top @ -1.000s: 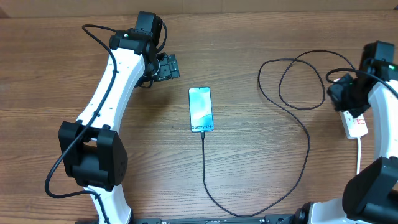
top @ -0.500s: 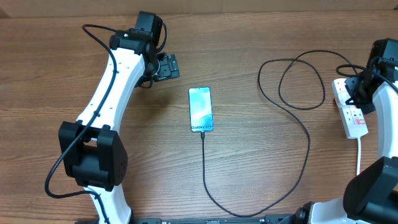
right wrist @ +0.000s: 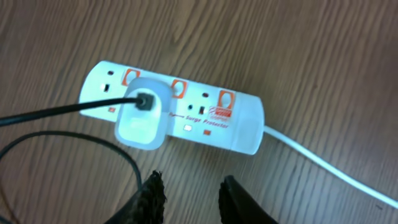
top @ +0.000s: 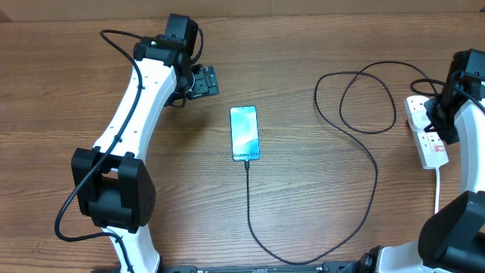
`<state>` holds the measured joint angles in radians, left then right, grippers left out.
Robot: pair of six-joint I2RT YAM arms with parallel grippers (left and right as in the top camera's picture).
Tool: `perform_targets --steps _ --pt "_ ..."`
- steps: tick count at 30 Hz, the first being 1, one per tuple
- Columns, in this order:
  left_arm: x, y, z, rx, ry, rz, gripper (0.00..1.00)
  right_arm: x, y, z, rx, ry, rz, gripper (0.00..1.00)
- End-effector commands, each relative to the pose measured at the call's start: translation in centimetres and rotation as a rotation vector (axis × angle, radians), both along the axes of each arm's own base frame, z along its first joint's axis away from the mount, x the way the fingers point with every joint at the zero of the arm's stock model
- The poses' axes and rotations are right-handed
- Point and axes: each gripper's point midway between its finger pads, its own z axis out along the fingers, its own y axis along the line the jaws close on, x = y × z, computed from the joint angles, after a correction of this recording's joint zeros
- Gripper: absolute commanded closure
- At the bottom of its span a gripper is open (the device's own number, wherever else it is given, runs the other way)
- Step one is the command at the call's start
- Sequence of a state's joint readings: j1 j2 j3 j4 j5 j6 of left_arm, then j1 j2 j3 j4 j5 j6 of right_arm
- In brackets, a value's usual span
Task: Plug charger to phone and switch on socket
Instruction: 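Move the right gripper over to the white power strip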
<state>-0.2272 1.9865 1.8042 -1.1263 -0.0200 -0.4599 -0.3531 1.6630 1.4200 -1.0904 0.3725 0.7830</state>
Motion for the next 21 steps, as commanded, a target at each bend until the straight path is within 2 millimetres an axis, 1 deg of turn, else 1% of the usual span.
perform_targets --steps 1,2,4,6,8,10,11,12,13,18,21 --pt "0.1 0.1 0.7 0.013 -0.021 -0.016 0.0 -1.0 -2.1 1.5 -0.062 -0.036 -0.086 0.56" --pt "0.1 0.1 0.7 0.013 -0.021 -0.016 0.01 -1.2 -2.6 1.5 -0.064 -0.04 -0.101 0.5" --pt "0.1 0.1 0.7 0.013 -0.021 -0.016 0.0 -1.5 -3.6 1.5 -0.067 -0.048 -0.128 0.48" --pt "0.1 0.1 0.7 0.013 -0.021 -0.016 0.0 -1.8 -4.6 1.3 -0.068 -0.055 -0.155 0.41" --pt "0.1 0.1 0.7 0.013 -0.021 -0.016 0.0 -2.2 -5.4 1.2 -0.071 -0.055 -0.178 0.28" --pt "0.1 0.1 0.7 0.013 -0.021 -0.016 0.0 -2.2 -6.0 1.4 -0.079 -0.065 -0.18 0.12" --pt "0.1 0.1 0.7 0.013 -0.021 -0.016 0.01 -2.1 -6.2 1.5 -0.084 -0.076 -0.185 0.12" --pt "0.1 0.1 0.7 0.013 -0.021 -0.016 0.0 -1.9 -6.4 1.6 -0.091 -0.086 -0.186 0.1" --pt "0.1 0.1 0.7 0.013 -0.021 -0.016 0.0 -1.6 -6.7 1.8 -0.104 -0.096 -0.182 0.01" --pt "0.1 0.1 0.7 0.013 -0.021 -0.016 0.0 -0.2 -7.5 2.6 -0.163 -0.087 -0.042 0.0" --pt "0.1 0.1 0.7 0.013 -0.021 -0.016 0.0 -0.3 -7.8 2.5 -0.172 -0.071 -0.02 0.0"
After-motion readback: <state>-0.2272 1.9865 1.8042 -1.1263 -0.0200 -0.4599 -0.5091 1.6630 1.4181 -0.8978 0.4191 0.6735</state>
